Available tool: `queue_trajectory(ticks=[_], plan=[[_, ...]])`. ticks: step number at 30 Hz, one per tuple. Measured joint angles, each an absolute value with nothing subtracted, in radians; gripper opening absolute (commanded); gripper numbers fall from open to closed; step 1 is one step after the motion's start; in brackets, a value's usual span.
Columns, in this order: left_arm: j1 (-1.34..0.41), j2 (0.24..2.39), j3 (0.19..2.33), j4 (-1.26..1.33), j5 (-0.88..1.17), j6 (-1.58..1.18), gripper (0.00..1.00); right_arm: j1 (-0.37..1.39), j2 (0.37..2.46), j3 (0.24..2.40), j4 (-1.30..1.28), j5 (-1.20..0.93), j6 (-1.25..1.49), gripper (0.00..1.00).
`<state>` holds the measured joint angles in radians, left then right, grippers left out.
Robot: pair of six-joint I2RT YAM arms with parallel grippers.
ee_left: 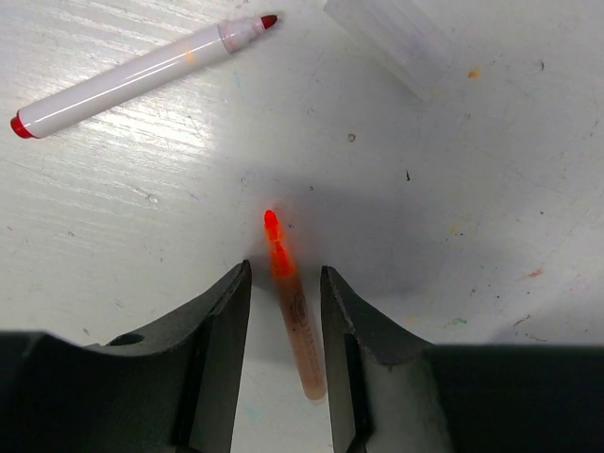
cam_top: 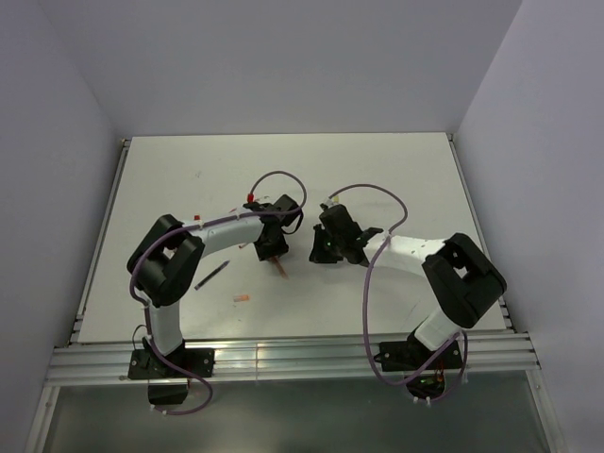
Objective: Insert the pens into the pen caps
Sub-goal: Pick up the pen from the center of the board.
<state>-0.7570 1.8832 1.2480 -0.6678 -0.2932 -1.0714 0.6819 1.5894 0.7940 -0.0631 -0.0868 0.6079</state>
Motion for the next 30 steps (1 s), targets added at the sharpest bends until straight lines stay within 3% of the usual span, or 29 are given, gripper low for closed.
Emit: queue_trajectory(ticks=[5, 8, 9, 12, 30], plan=[[-0.759, 1.9, 1.268, -0.696, -0.301, -1.08, 0.33, 0.653, 1.567, 0.77, -0.05, -0.103, 0.604, 0.12], [-0.76, 1.906, 1.274, -0.709, -0.309, -1.085, 0.23, 0.641, 1.555, 0.759, -0.045, -0.11, 0.604, 0.12], [-0.76, 1.907, 1.275, -0.714, -0.312, -1.085, 0.14, 0.639, 1.552, 0.756, -0.045, -0.112, 0.604, 0.12], [-0.762, 1.907, 1.275, -0.714, -0.311, -1.09, 0.0, 0.631, 1.546, 0.748, -0.042, -0.121, 0.604, 0.12], [-0.77, 1.788, 1.197, -0.612, -0.264, -1.095, 0.0, 0.621, 1.474, 0.707, 0.011, -0.159, 0.601, 0.12]])
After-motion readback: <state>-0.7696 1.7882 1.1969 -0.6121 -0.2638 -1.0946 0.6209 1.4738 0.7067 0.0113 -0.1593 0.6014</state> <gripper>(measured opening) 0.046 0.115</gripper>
